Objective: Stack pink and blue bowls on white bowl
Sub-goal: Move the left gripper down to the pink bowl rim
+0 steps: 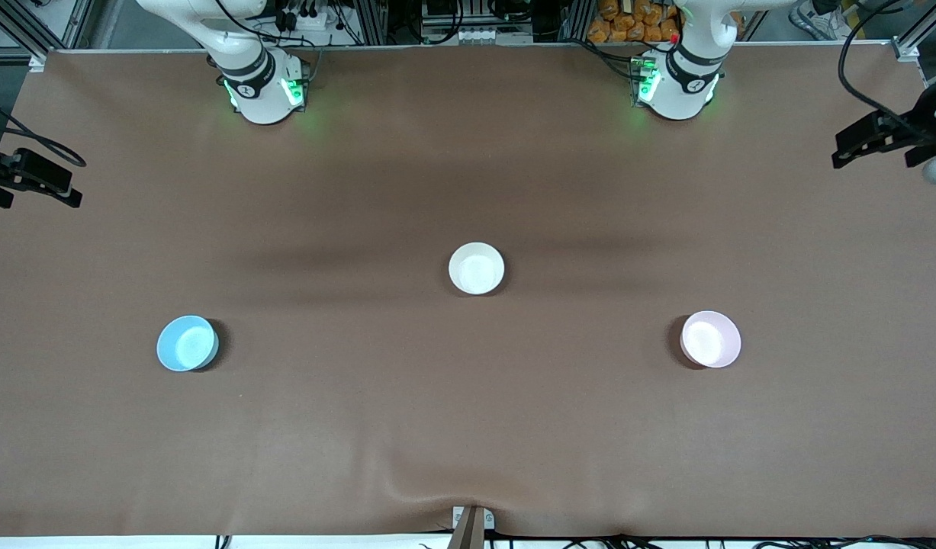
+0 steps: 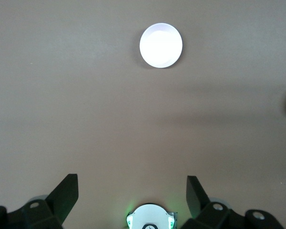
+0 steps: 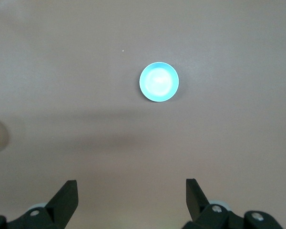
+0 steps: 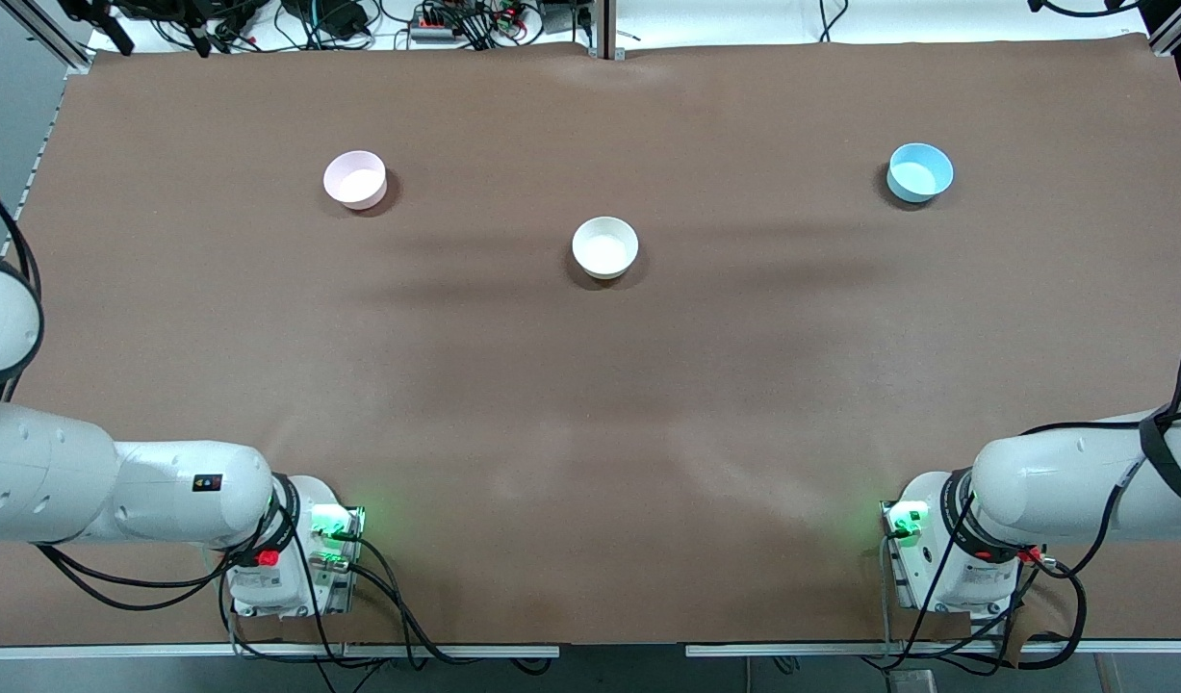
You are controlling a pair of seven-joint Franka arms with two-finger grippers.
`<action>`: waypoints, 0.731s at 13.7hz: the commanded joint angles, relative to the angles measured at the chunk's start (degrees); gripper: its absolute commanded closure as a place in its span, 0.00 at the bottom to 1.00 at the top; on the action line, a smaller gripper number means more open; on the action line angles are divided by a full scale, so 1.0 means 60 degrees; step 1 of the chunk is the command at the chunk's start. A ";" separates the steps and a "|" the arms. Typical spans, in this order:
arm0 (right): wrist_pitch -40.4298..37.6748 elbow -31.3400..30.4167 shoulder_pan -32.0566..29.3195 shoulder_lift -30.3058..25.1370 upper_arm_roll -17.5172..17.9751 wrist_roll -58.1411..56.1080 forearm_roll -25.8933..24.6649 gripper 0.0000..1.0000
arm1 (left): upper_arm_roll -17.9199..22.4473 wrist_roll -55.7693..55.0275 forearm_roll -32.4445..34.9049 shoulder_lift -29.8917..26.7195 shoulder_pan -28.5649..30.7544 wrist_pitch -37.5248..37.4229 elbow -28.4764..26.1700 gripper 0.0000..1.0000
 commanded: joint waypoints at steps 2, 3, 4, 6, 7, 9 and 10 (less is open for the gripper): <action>-0.0038 0.0062 0.0024 -0.0011 0.0001 0.0001 0.0006 0.00 | -0.0045 0.0068 -0.0086 0.0398 -0.0024 0.0410 0.0089 0.00; -0.0038 0.0062 0.0039 -0.0011 0.0016 0.0001 0.0006 0.00 | -0.0059 0.0068 -0.0086 0.0602 -0.0025 0.0542 0.0089 0.00; -0.0038 0.0062 0.0024 -0.0011 0.0016 0.0001 0.0006 0.00 | -0.0059 0.0068 -0.0086 0.0793 -0.0025 0.0660 0.0060 0.00; -0.0038 0.0062 0.0024 -0.0011 0.0016 0.0001 0.0006 0.00 | -0.0074 0.0068 -0.0086 0.1159 0.0019 0.0719 0.0030 0.00; -0.0038 0.0062 0.0039 -0.0011 0.0016 0.0001 0.0006 0.00 | -0.0074 0.0068 -0.0100 0.1306 0.0019 0.0719 0.0001 0.00; -0.0038 0.0062 0.0039 -0.0011 0.0016 0.0001 -0.0008 0.00 | -0.0074 0.0068 -0.0100 0.1686 -0.0010 0.0734 -0.0043 0.00; -0.0038 0.0062 0.0024 -0.0011 0.0016 -0.0013 0.0006 0.00 | -0.0059 0.0068 -0.0086 0.1935 0.0004 0.0792 -0.0058 0.00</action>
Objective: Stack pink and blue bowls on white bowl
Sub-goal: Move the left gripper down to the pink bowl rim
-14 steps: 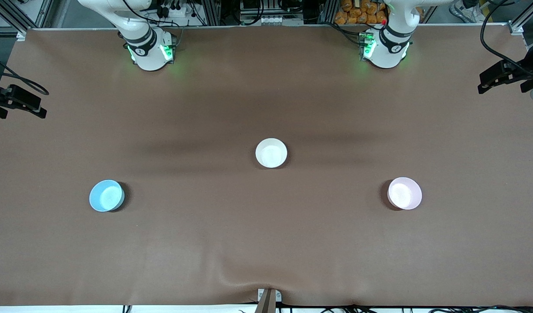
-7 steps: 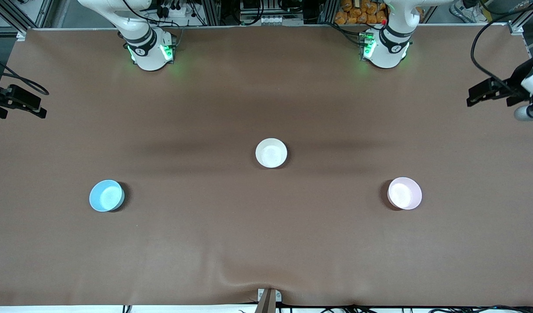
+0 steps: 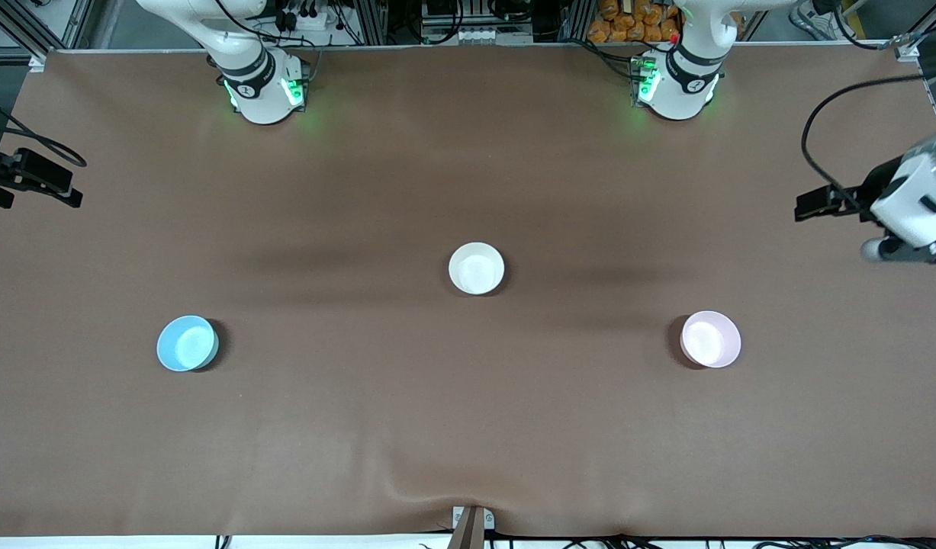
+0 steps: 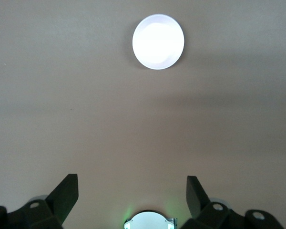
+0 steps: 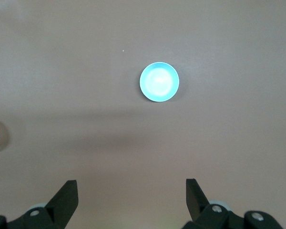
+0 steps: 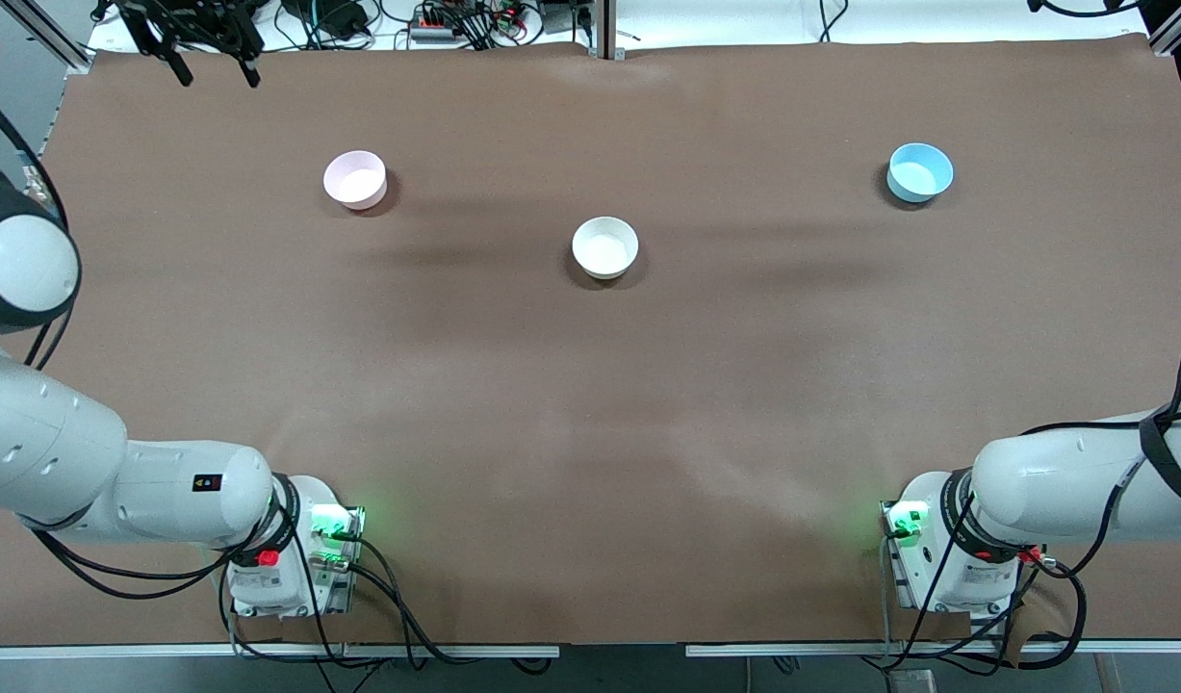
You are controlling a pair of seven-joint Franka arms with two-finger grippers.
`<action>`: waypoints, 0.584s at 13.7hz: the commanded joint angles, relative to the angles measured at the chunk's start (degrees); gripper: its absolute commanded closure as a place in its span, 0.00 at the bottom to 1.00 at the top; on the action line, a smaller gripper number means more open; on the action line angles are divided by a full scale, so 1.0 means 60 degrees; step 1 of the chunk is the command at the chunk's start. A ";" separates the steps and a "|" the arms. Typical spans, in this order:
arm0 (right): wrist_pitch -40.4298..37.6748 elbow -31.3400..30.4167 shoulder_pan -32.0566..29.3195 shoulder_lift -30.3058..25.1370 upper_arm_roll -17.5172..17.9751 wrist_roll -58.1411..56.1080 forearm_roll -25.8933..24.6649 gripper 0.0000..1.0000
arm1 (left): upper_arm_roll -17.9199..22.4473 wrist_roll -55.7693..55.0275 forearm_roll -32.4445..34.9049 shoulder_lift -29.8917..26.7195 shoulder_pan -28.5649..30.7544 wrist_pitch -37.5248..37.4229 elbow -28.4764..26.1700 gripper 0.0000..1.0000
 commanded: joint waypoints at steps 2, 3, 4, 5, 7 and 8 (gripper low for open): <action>-0.0038 0.0062 0.0037 -0.0011 0.0003 0.0001 0.0006 0.00 | -0.0016 0.0082 -0.0032 0.0584 0.0085 0.0723 -0.0288 0.00; -0.0038 0.0062 0.0037 -0.0011 0.0003 -0.0013 0.0006 0.00 | -0.0031 0.0082 -0.0031 0.0643 0.0085 0.1075 -0.0522 0.00; -0.0038 0.0062 0.0052 -0.0011 0.0003 -0.0013 0.0006 0.00 | -0.0031 0.0082 -0.0031 0.0658 0.0056 0.1484 -0.0785 0.00; -0.0038 0.0062 0.0081 -0.0011 0.0003 -0.0013 -0.0009 0.00 | -0.0031 0.0082 -0.0031 0.0716 0.0041 0.1865 -0.0962 0.00; -0.0038 0.0062 0.0096 -0.0011 0.0003 -0.0013 -0.0009 0.00 | -0.0031 0.0082 -0.0031 0.1067 0.0085 0.2729 -0.1255 0.00; -0.0038 0.0062 0.0096 -0.0011 0.0003 -0.0013 -0.0009 0.00 | -0.0031 0.0082 -0.0031 0.1329 0.0100 0.3270 -0.1373 0.00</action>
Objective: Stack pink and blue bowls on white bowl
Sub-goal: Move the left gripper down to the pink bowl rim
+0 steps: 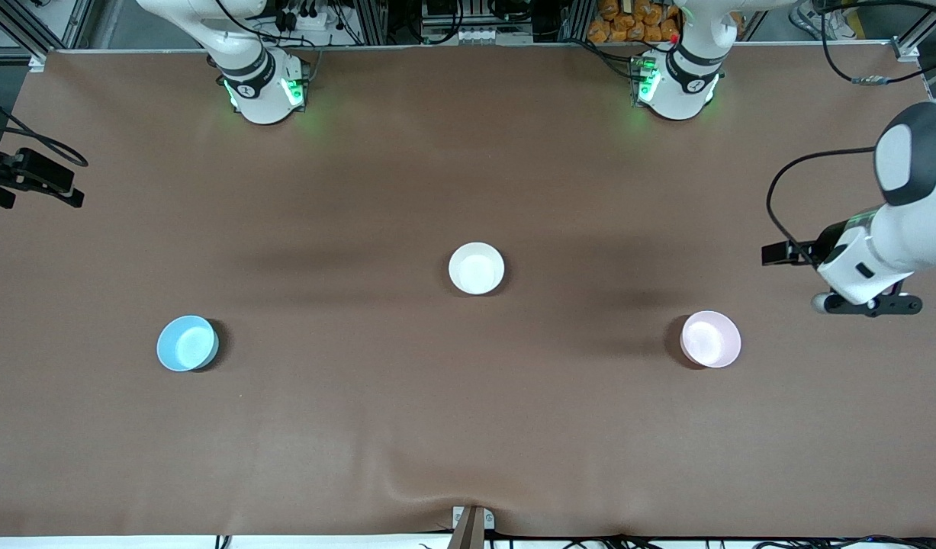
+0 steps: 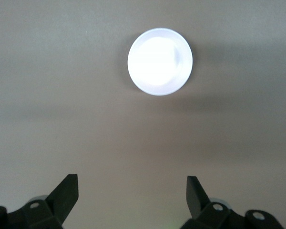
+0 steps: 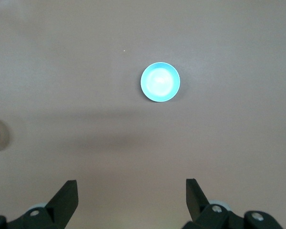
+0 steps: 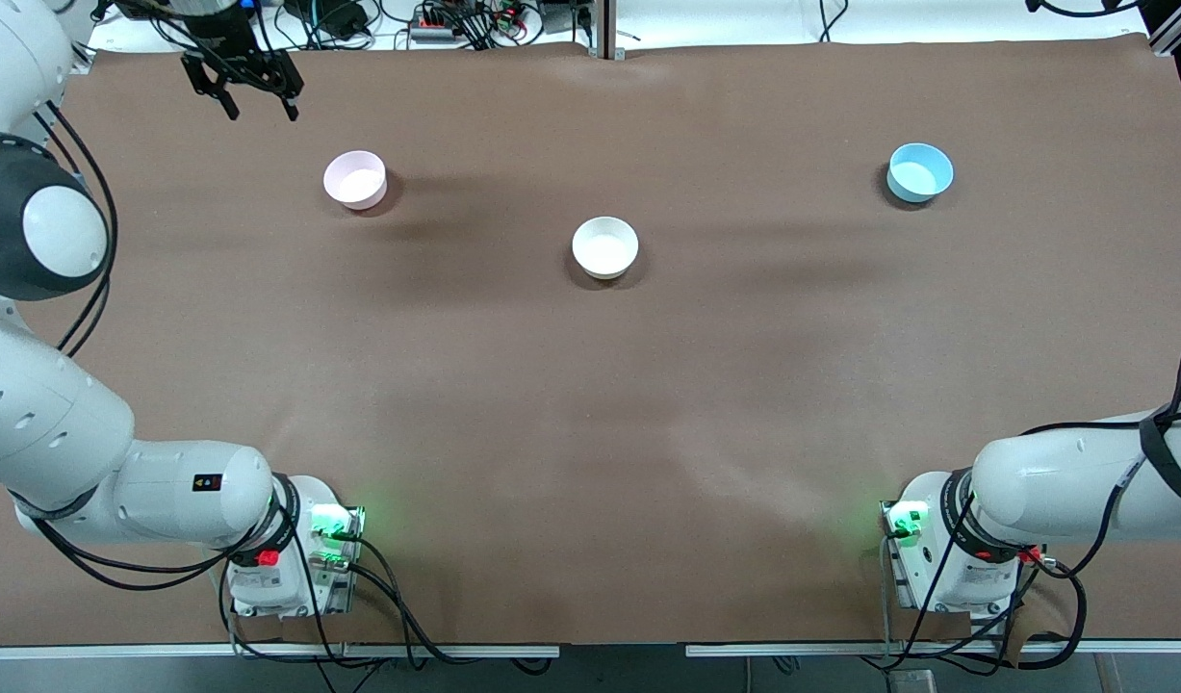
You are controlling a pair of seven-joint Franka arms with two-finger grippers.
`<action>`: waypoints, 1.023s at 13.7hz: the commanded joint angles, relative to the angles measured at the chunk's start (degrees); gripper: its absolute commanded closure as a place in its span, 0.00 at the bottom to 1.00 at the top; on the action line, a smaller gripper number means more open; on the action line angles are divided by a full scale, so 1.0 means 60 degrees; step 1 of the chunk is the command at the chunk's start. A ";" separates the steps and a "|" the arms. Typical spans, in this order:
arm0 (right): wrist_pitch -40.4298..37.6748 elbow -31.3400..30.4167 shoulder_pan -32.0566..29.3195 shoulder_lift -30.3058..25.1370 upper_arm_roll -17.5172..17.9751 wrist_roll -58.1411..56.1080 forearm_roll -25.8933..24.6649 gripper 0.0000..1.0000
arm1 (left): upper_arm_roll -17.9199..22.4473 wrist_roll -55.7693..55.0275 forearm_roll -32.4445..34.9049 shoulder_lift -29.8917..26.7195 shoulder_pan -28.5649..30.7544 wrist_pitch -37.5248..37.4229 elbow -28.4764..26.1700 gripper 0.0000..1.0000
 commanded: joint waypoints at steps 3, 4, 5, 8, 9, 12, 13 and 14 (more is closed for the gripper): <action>-0.0038 0.0063 0.0064 -0.0011 -0.0018 -0.0013 -0.0009 0.00 | -0.0033 0.0097 -0.0002 0.0765 0.0073 0.2241 -0.0750 0.00; -0.0052 0.0063 0.0064 -0.0011 -0.0018 -0.0013 -0.0009 0.00 | -0.0033 0.0097 -0.0002 0.0969 0.0073 0.2695 -0.0883 0.00; -0.0053 0.0063 0.0064 -0.0011 -0.0018 -0.0013 -0.0009 0.00 | -0.0033 0.0111 -0.0002 0.1232 0.0088 0.3092 -0.0928 0.00; -0.0052 0.0063 0.0064 -0.0011 -0.0018 -0.0013 -0.0009 0.00 | -0.0033 0.0111 -0.0002 0.1907 0.0291 0.3972 -0.0928 0.09; -0.0053 0.0063 0.0064 -0.0011 -0.0018 -0.0013 -0.0009 0.00 | -0.0047 0.0111 -0.0017 0.2068 0.0336 0.4177 -0.0928 0.16; -0.0038 0.0063 0.0049 -0.0011 -0.0033 -0.0013 -0.0024 0.00 | -0.0047 0.0111 -0.0017 0.2566 0.0351 0.4646 -0.0928 0.28; -0.0052 0.0063 0.0049 -0.0011 -0.0033 -0.0013 -0.0024 0.00 | -0.0047 0.0111 -0.0017 0.2742 0.0351 0.4895 -0.0928 0.33; -0.0053 0.0063 0.0035 -0.0011 -0.0033 -0.0013 -0.0024 0.00 | -0.0047 0.0111 -0.0017 0.2874 0.0351 0.5100 -0.0928 0.37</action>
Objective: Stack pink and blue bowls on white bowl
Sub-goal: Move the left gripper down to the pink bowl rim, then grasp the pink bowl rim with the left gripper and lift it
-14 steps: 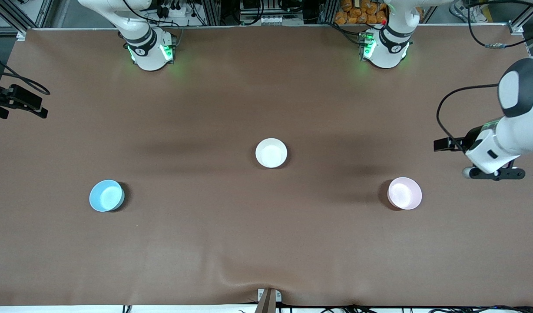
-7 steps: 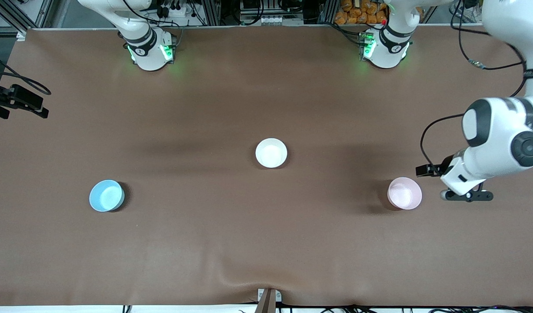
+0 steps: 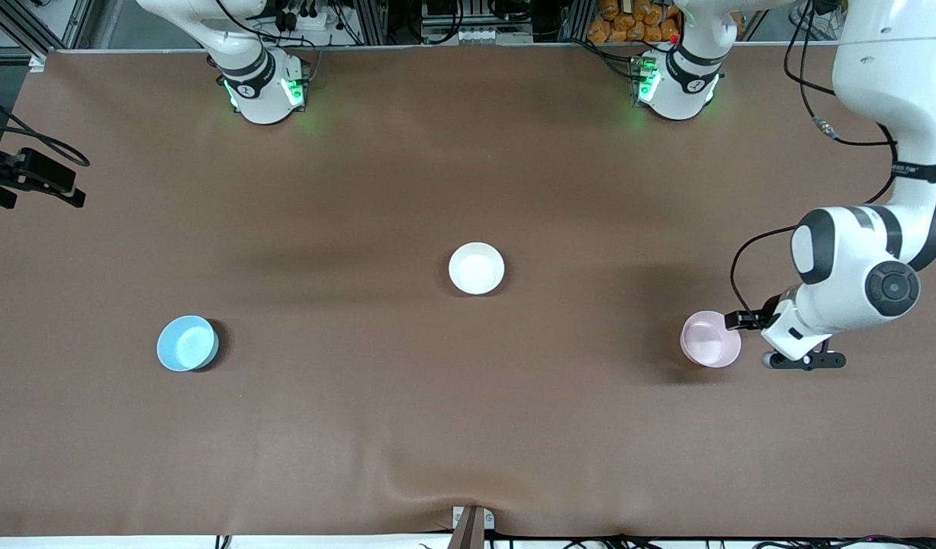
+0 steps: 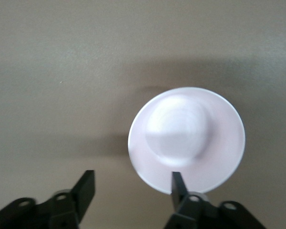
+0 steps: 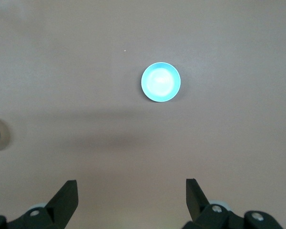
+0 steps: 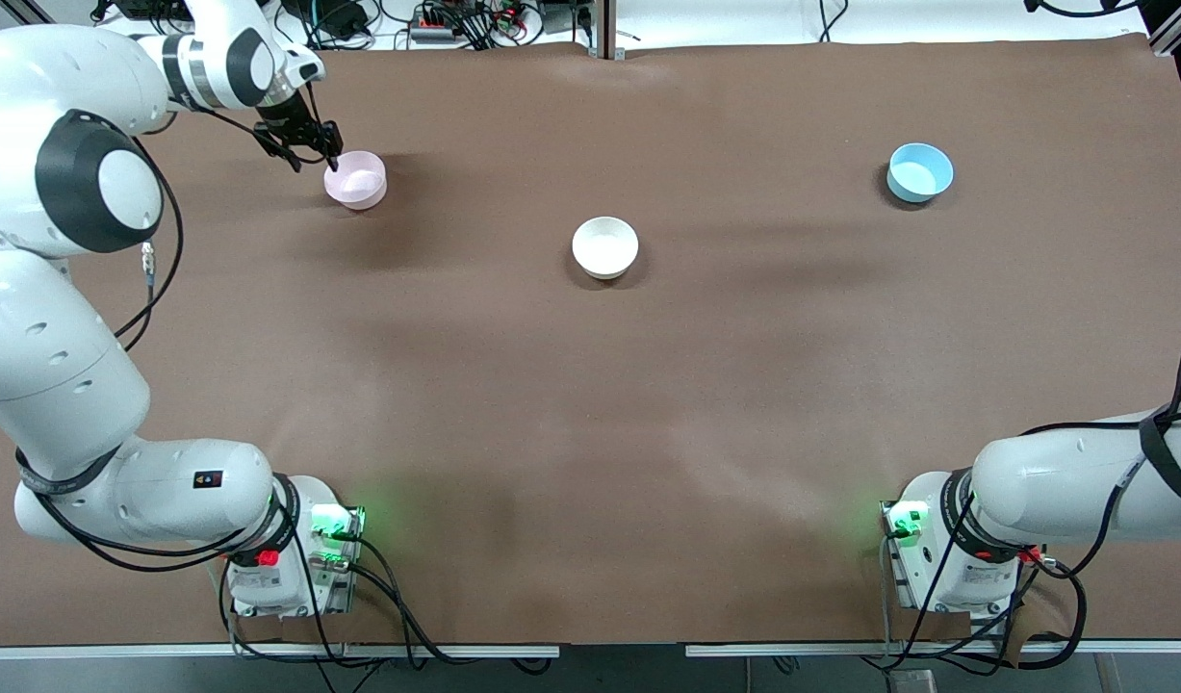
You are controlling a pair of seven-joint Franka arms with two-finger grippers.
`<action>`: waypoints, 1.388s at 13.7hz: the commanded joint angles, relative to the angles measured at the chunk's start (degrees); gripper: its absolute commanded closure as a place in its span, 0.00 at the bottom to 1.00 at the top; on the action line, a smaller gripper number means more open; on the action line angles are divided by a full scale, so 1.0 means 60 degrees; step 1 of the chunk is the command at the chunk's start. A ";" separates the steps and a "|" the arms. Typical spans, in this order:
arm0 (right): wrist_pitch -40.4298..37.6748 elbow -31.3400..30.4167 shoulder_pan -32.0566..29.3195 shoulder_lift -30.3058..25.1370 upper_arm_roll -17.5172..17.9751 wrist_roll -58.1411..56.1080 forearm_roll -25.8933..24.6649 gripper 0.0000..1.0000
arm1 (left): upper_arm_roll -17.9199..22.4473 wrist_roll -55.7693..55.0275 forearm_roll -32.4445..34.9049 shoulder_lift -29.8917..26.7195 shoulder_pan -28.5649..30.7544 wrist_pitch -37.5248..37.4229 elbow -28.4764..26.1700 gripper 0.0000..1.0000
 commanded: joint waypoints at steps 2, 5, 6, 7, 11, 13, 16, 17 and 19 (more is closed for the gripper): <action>-0.0067 0.0048 0.0006 0.0003 -0.0045 -0.0013 -0.0024 0.00 | -0.0035 0.0104 -0.0017 0.0393 0.0035 0.0531 0.0016 0.47; -0.0023 0.0062 0.0006 0.0018 -0.0045 -0.0028 -0.0155 0.00 | -0.0035 0.0104 -0.0032 0.0540 0.0065 0.0706 0.0060 0.57; -0.0023 0.0062 -0.0023 0.0033 -0.0045 -0.0028 -0.0155 0.00 | -0.0035 0.0090 -0.0032 0.0569 0.0108 0.0794 0.0031 0.62; -0.0023 0.0062 -0.0052 0.0033 -0.0045 -0.0028 -0.0155 0.00 | -0.0050 0.0104 -0.0032 0.0686 0.0152 0.0795 0.0045 0.72; -0.0023 0.0062 -0.0096 0.0062 -0.0045 -0.0013 -0.0141 0.00 | -0.0064 0.0119 -0.0119 0.0702 0.0182 0.0824 0.0031 1.00; -0.0023 0.0062 -0.0096 0.0135 -0.0045 -0.0013 -0.0170 0.00 | -0.0094 0.0134 -0.0134 0.0192 0.0167 0.0446 0.0002 1.00; 0.0006 0.0062 -0.0082 0.0310 -0.0045 -0.0013 -0.0170 0.00 | -0.0634 0.0134 -0.0396 -0.0862 0.0182 -0.1016 0.0002 1.00; 0.0035 0.0062 -0.0096 0.0355 -0.0045 -0.0013 -0.0156 0.00 | -0.0781 0.0134 -0.0775 -0.1199 0.0182 -0.1587 0.0016 1.00; 0.0356 0.0062 -0.0096 0.0646 -0.0045 -0.0028 -0.0126 0.00 | -0.1234 -0.0012 -0.1348 -0.1830 0.0167 -0.2497 -0.0027 1.00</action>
